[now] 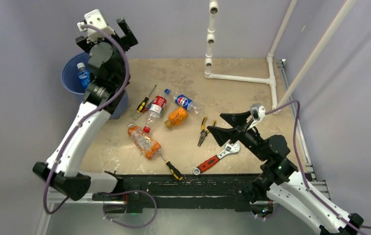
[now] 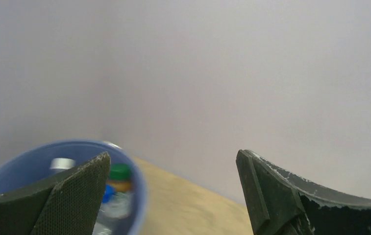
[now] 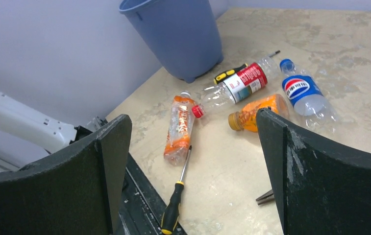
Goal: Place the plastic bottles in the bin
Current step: Place the plastic bottle in the trash bin, then pick up the plastic bottle at the center of the board.
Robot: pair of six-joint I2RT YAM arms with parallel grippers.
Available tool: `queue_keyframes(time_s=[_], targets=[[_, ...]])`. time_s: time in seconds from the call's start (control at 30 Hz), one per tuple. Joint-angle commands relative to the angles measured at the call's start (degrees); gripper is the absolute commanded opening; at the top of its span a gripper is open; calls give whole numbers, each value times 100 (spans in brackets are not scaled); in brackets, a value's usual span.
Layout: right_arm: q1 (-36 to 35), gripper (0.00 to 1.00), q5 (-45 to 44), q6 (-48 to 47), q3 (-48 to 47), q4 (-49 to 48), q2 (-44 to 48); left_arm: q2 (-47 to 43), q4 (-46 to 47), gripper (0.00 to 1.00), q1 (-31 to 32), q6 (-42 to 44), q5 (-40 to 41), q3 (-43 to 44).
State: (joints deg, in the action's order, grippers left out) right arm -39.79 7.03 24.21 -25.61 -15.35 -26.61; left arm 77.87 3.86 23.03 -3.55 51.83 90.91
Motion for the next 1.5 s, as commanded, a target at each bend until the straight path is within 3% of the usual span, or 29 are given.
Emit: queue_keyframes(time_s=[0.0, 0.07, 0.23, 0.4, 0.57, 0.9, 1.13, 1.47], targets=[[-19, 98, -539, 130, -326, 43, -261, -387, -1729, 99, 405, -1486, -2133, 212], [-19, 98, -738, 232, -369, 126, -493, -430, -2207, 99, 498, -1848, -3099, -21], [-20, 98, -1267, 739, -201, 119, -1101, -647, -2653, 99, 526, -1969, -4438, -1084], [-11, 97, -1750, 890, -17, -436, -1946, -1022, -2555, 99, 527, -1839, -4879, -2097], [150, 97, -2030, 763, -403, -805, -3173, -1183, -2354, 99, 519, -1669, -5122, -2632], [667, 97, -1812, 618, -1608, -1226, -5209, -1766, -1495, 99, 473, -1882, -4757, -3817], [779, 98, -1880, 473, -2229, -1235, -5928, -2274, -1596, 97, 411, -1858, -3942, -4009], [828, 98, -1137, -328, -3763, -495, -7455, -2189, -1605, 97, 413, -1945, -3938, -4088]])
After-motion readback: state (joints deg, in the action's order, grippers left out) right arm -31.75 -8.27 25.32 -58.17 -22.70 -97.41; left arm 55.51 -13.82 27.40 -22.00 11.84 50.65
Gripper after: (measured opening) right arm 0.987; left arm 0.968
